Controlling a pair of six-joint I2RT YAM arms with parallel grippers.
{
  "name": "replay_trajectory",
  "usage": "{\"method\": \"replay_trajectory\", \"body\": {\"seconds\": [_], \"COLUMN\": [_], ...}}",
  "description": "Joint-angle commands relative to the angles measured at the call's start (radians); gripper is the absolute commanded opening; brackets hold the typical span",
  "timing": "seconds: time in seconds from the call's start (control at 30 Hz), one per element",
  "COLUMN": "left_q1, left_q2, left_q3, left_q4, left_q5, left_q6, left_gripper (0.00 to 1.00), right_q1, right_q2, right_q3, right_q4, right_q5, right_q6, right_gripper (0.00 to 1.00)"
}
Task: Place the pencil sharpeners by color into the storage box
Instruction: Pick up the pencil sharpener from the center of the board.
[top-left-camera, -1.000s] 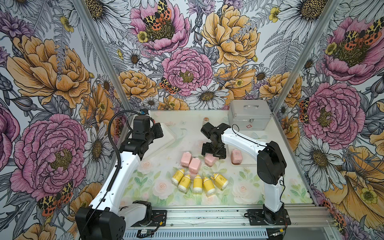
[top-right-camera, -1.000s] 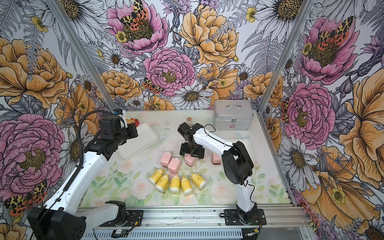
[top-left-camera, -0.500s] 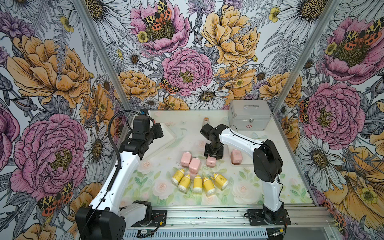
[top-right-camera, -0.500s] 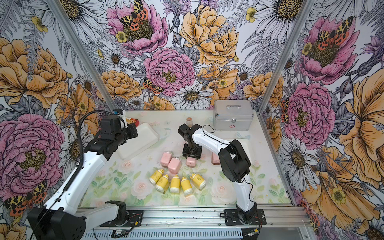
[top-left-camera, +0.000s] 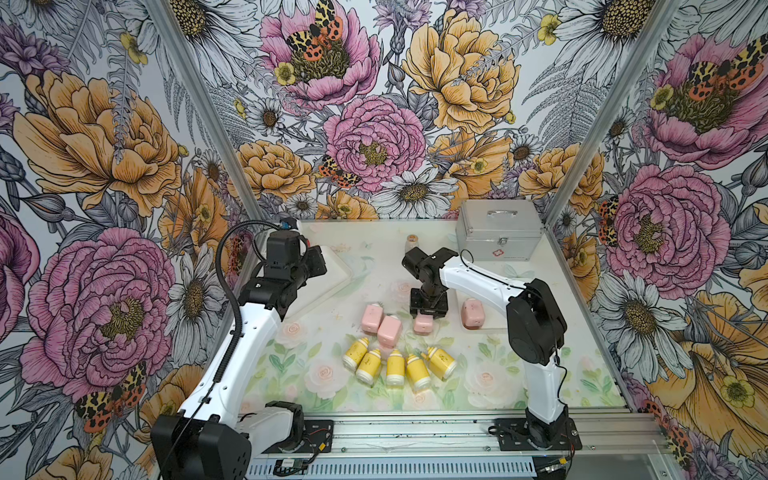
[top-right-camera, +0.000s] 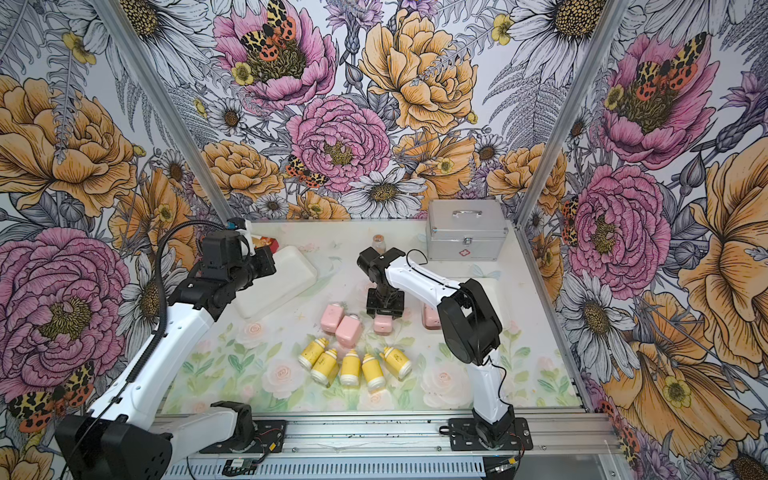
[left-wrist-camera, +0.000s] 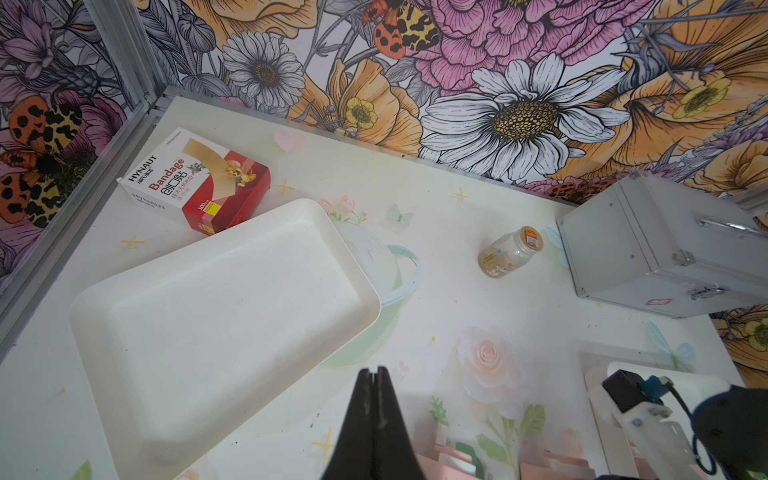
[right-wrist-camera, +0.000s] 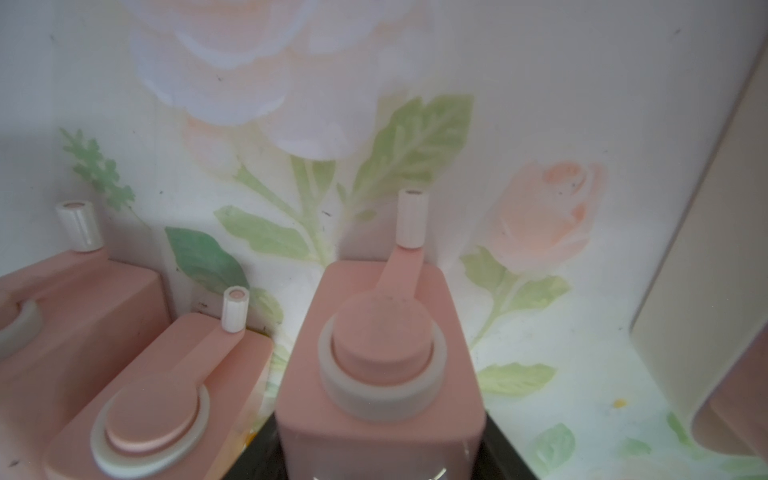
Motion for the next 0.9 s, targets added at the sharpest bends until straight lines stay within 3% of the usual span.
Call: {"method": "replay_trajectory", "body": {"seconds": [0.0, 0.47, 0.87], "left_q1": [0.002, -0.014, -0.026], "left_q2": [-0.015, -0.019, -0.023], "left_q3": [0.015, 0.014, 0.015], "left_q4": [0.004, 0.003, 0.003], "left_q5": [-0.014, -0.023, -0.026], "left_q6": [0.017, 0.021, 0.024], "left_gripper": [0.0, 0.0, 0.0], "right_q1": [0.002, -0.001, -0.049], "right_q2": [0.035, 0.008, -0.069], "right_q3": [-0.035, 0.112, 0.205], "right_q4": [-0.011, -0.158, -0.269], "right_q5": [-0.008, 0.086, 0.148], "right_q6": [-0.076, -0.275, -0.353], "right_gripper": [0.4, 0.38, 0.38]}}
